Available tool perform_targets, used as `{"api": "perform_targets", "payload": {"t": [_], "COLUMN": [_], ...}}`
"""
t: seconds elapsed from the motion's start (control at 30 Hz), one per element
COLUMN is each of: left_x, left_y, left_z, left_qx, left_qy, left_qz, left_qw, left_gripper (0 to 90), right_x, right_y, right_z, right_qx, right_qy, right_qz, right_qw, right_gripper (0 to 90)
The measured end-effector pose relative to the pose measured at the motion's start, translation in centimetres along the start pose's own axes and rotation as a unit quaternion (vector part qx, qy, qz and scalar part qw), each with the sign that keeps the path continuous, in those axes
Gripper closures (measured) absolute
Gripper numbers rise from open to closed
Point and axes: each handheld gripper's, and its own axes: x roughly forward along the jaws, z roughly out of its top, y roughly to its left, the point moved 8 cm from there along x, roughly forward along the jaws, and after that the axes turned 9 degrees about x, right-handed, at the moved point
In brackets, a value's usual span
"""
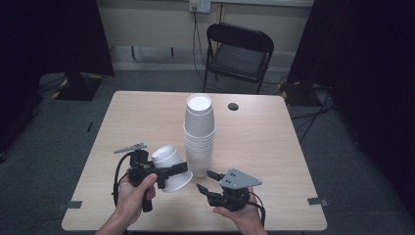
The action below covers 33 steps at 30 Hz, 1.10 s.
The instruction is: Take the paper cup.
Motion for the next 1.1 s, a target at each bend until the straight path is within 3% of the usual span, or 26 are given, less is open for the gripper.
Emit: {"api": "perform_targets", "payload": {"t": [0.27,0.5,1.1], "left_x": [0.4,0.3,0.7], "left_y": [0.2,0.1,-0.8], "left_z": [-0.2,-0.1,-0.4], "left_qx": [-0.038,-0.058,-0.083], "left_qy": [0.004,0.001,0.011], "left_qz": [-0.016,-0.03,-0.066], "left_qw": [0.9992,0.9979,0.9943], "left_gripper": [17.7,17.7,17.7], "right_x": [1.3,2.1,3.0], "right_y": [1.2,2.0,2.5], "right_z": [1.1,1.9,3.3], "right_qx": [-0.016,-0.031,-0.066], "right_qy": [-0.03,-0.05,-0.11], "right_qz": [0.001,0.004,-0.014], "right_qw": [0.9994,0.9983,0.9917], "right_gripper": [51.3,54.1,66.6]}}
